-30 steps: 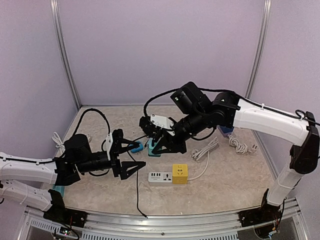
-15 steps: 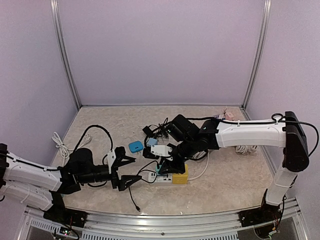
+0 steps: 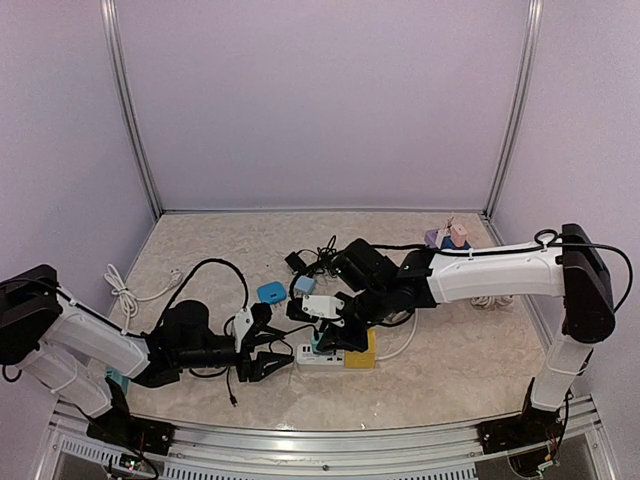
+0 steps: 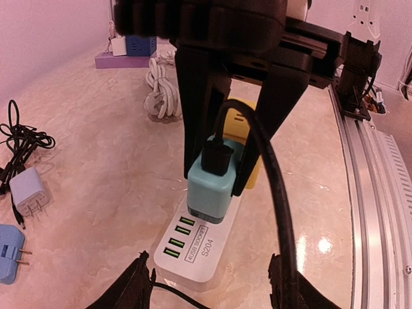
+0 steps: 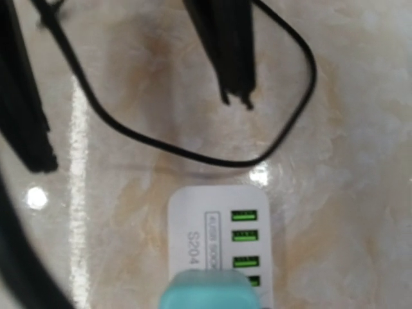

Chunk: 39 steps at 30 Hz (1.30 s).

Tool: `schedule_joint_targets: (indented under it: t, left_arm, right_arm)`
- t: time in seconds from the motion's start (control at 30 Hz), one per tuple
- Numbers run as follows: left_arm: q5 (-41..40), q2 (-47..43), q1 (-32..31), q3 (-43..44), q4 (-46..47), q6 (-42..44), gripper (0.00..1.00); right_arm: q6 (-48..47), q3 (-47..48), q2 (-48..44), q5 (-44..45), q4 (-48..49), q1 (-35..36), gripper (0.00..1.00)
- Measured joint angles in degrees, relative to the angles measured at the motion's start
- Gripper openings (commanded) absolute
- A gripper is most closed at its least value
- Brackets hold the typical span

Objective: Insert the plug
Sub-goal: Adjust the plug.

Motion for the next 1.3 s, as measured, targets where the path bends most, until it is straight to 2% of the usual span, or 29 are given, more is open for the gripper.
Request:
schedule_joint_targets:
  t: [0.17,0.5,0.63,0.83,1.3]
  left_arm:
    - [0.79,1.38,-0.7,4.48,-2.91,3.34,0.61]
    - [7.26,10.88,0.55,7.23,3.82,4.98,0.6]
    - [8.61,14.95,0.52,7.5,7.85,5.03,0.57]
    - [8.92,17.99,0.61,10.73,7.91,6.51,0.5]
    - [13.51,22.4,1.97,14.01,9.73,8.83,0.54]
  right_arm:
    - [0.48,-0.57,-0.13,0.5,0.68,-0.42,0.0]
    - [0.37,-3.32,-2.21,-0.5,2.16,-0.57,0.0]
    - [0.2,-4.04,-2.32,-0.48,2.75,-0.7,0.0]
    - [0.24,-5.7,-2.56,-0.31,3.61,-1.51,0.0]
    - [1.92,-9.14,-6.19,-1.7,5.22,-2.29,0.0]
